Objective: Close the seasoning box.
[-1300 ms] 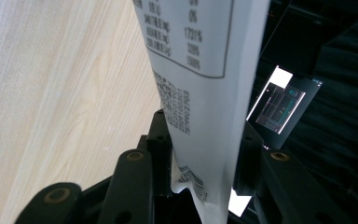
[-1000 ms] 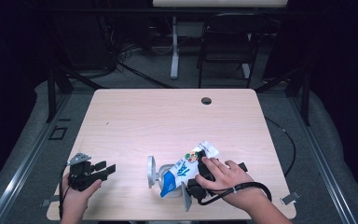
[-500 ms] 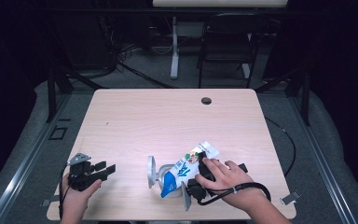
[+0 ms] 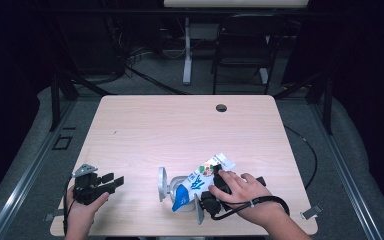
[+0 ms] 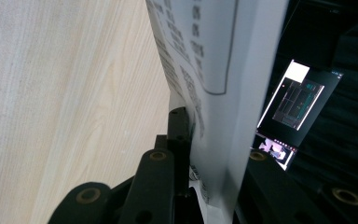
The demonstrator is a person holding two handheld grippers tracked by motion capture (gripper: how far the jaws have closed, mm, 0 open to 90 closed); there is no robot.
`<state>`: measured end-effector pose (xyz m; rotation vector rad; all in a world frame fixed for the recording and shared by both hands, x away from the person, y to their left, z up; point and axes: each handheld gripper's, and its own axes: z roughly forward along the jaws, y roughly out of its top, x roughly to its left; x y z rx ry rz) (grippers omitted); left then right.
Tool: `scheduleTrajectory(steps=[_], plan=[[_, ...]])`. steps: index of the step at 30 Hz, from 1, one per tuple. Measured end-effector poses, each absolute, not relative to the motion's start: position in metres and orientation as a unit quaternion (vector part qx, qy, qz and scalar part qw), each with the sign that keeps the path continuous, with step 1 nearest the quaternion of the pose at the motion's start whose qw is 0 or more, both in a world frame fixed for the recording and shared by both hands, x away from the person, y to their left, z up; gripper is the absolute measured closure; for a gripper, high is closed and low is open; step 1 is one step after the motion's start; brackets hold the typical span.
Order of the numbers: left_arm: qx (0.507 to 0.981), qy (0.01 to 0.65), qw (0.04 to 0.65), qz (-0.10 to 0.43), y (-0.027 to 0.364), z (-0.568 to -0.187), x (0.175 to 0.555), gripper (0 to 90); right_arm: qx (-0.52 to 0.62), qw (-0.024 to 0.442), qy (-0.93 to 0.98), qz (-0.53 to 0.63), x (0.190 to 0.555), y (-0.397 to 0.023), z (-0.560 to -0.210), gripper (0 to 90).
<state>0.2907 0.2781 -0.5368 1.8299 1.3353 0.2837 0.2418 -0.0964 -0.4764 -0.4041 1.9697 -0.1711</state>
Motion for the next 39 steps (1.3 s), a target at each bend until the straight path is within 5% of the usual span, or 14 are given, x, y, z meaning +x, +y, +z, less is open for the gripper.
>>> scheduleTrajectory(steps=[39], plan=[[0.718,0.538,0.425,0.121,0.277,-0.533,0.292,49.5,-0.042,0.466,0.883,0.05,0.247,-0.111,-0.471,83.1]])
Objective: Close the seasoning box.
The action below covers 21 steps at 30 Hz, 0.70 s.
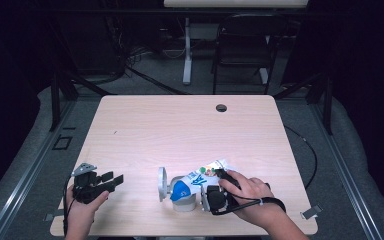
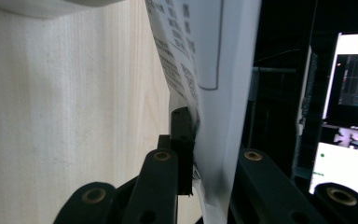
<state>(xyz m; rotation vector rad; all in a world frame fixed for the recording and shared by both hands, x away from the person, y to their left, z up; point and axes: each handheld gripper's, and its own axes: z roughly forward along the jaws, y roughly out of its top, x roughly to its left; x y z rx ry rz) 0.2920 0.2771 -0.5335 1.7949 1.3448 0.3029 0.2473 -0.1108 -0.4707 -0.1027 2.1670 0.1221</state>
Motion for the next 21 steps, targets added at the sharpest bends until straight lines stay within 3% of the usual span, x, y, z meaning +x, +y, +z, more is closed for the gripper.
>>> scheduleTrajectory(steps=[21], plan=[[0.723,0.533,0.423,0.12,0.278,-0.534,0.29,49.4,0.043,0.423,0.891,0.158,0.252,-0.127,-0.472,83.6]])
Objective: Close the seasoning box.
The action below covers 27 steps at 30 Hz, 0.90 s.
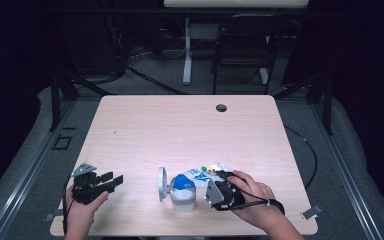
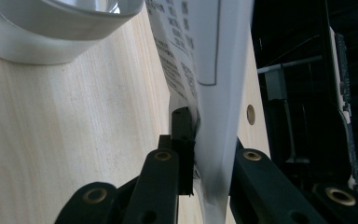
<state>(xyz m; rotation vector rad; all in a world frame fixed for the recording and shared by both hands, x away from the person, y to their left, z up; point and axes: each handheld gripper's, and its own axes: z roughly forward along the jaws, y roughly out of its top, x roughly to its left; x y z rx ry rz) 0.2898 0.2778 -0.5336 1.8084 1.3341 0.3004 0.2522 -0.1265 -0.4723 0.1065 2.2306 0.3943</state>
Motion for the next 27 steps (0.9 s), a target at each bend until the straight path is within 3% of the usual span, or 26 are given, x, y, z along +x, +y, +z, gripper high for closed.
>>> scheduleTrajectory(steps=[27], plan=[[0.724,0.527,0.427,0.129,0.275,-0.528,0.284,49.3,0.159,0.352,0.868,0.311,0.246,-0.145,-0.482,84.9]])
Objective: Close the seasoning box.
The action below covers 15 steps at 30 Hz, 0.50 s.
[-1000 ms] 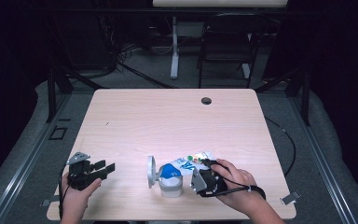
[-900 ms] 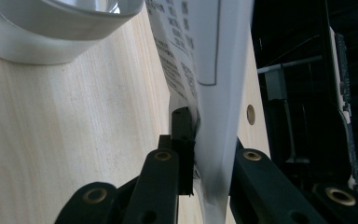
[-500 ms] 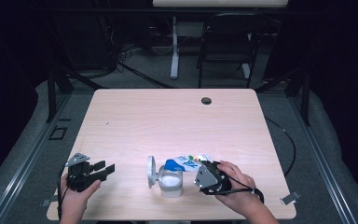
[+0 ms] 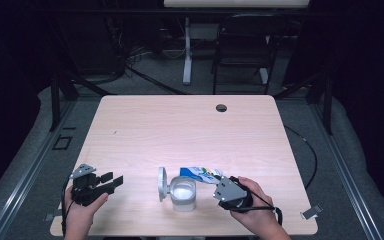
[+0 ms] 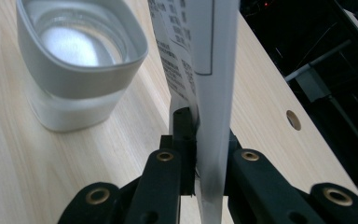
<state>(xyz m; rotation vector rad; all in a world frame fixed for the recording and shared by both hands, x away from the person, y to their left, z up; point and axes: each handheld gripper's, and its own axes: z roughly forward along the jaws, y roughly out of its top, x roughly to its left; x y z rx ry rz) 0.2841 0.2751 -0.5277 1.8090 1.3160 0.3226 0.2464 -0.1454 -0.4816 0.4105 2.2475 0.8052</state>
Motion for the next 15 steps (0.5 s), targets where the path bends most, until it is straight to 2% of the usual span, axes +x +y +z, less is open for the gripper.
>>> scheduleTrajectory(steps=[15], plan=[[0.731,0.517,0.427,0.13,0.27,-0.526,0.283,49.3,0.264,0.288,0.823,0.412,0.264,-0.169,-0.497,85.5]])
